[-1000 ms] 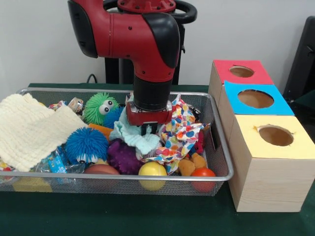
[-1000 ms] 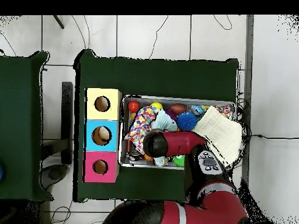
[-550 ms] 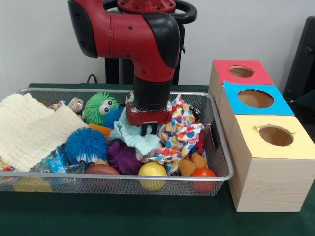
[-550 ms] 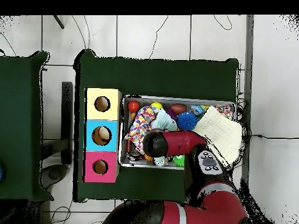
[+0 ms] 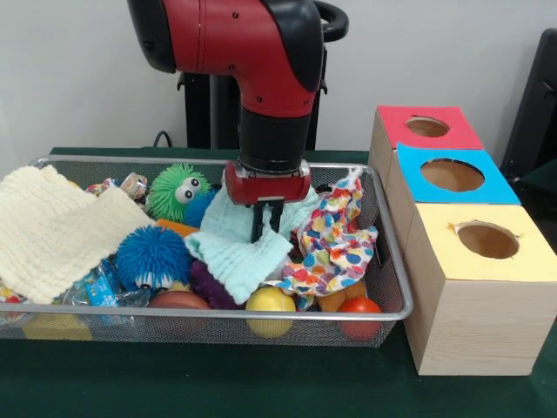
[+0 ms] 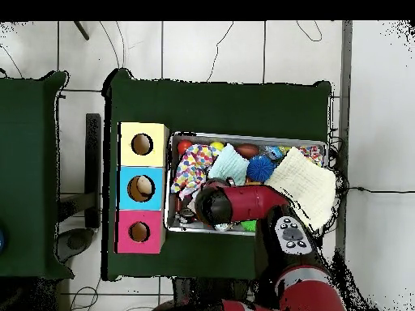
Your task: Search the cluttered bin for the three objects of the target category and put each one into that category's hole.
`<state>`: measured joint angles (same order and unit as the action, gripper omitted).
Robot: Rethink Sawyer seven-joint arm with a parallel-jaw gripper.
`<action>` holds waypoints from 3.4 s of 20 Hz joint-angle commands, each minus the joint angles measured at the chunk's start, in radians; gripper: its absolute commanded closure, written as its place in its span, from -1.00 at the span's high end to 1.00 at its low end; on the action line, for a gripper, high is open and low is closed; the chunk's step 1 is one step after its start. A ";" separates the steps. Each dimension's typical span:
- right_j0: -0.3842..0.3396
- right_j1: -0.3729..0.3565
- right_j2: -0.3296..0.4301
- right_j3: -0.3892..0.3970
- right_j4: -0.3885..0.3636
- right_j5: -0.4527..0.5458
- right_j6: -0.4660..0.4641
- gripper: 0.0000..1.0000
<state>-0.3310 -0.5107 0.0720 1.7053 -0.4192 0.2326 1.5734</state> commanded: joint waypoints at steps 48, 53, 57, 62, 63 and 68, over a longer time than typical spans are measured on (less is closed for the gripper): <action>0.137 -0.352 0.102 0.221 0.222 -0.203 0.186 -1.00; 0.159 -0.352 0.058 0.214 0.205 -0.194 0.159 -1.00; 0.169 -0.344 0.016 0.210 0.180 -0.206 0.138 -1.00; 0.189 -0.304 -0.045 0.166 0.165 -0.187 0.109 -1.00; 0.187 -0.300 -0.049 0.163 0.161 -0.187 0.104 -1.00; 0.128 -0.312 -0.026 0.180 0.121 -0.187 0.066 -1.00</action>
<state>-0.1534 -0.8358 0.0622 1.9289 -0.2510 -0.0485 1.5738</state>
